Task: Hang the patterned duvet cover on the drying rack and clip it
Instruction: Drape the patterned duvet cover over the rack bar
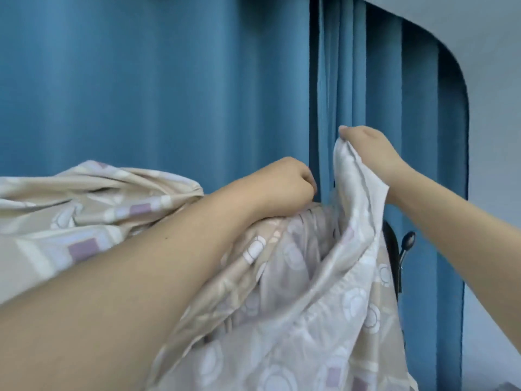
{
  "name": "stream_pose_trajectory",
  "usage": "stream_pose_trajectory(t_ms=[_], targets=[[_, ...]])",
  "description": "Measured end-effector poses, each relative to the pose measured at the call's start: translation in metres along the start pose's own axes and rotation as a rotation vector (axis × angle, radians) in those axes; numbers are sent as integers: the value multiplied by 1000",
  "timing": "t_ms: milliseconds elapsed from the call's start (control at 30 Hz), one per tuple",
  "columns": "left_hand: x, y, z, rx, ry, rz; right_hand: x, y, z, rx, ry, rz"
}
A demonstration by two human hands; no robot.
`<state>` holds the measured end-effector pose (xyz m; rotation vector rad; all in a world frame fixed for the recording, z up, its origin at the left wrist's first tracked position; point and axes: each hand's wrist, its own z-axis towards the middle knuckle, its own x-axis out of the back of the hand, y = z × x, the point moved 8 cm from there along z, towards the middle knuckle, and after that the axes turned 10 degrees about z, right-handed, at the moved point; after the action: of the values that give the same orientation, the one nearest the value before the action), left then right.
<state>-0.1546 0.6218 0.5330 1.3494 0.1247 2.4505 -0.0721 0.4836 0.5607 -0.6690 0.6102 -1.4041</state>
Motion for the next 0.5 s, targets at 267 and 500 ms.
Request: stream_pose_trajectory(t_ms=[267, 500], targets=[[18, -17, -36, 6, -108, 227, 37, 12, -79, -209, 261, -548], [33, -10, -41, -15, 113, 122, 22, 53, -128, -687, 106, -19]])
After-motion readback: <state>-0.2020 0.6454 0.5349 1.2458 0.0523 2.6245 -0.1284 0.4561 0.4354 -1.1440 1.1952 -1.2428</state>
